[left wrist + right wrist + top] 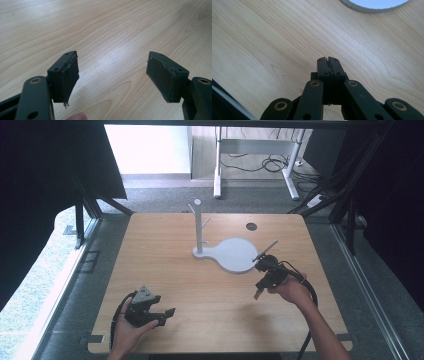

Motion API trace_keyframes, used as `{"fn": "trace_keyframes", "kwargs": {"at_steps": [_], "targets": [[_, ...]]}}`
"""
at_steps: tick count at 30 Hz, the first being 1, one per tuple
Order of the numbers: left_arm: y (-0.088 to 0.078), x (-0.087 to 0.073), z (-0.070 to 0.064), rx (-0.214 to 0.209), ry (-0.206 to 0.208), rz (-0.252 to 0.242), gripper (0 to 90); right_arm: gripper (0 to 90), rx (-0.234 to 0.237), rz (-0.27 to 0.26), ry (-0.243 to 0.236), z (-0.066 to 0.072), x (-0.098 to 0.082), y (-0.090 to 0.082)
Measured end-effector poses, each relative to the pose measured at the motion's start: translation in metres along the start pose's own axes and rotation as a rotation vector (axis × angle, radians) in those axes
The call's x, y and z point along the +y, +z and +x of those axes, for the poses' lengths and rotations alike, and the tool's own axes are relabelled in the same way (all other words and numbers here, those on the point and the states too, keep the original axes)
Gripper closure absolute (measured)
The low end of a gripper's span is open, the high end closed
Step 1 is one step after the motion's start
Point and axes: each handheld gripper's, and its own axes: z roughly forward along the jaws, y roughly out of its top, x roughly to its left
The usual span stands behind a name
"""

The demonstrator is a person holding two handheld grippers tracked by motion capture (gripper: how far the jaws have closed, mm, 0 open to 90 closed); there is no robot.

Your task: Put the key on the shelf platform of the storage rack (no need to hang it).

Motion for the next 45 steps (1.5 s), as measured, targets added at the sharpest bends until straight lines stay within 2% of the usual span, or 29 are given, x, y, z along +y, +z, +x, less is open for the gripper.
{"fn": "trace_keyframes", "kwargs": {"at_steps": [9, 17, 27, 32, 36, 45], "targets": [[0.003, -0.001, -0.002, -0.011, 0.005, 0.011, 26.2, 90.0, 0.012, -0.003, -0.009, -0.002, 0.013, 0.005], [0.004, -0.001, -0.005, -0.017, 0.001, 0.011, 26.1, 90.0, 0.014, -0.007, 0.001, -0.004, 0.029, 0.006], [0.007, -0.001, -0.007, -0.030, 0.013, 0.024, 26.2, 90.0, 0.013, -0.011, 0.026, -0.013, 0.046, 0.006], [0.008, -0.001, -0.008, -0.032, 0.009, 0.024, 26.1, 90.0, 0.019, -0.022, 0.038, -0.015, 0.051, 0.006], [0.008, 0.000, -0.008, -0.032, 0.009, 0.021, 26.1, 90.0, 0.015, -0.010, 0.044, -0.018, 0.054, 0.008], [0.012, -0.001, -0.011, -0.033, 0.023, 0.039, 26.2, 90.0, 0.016, -0.015, 0.036, -0.027, 0.069, 0.011]]}}
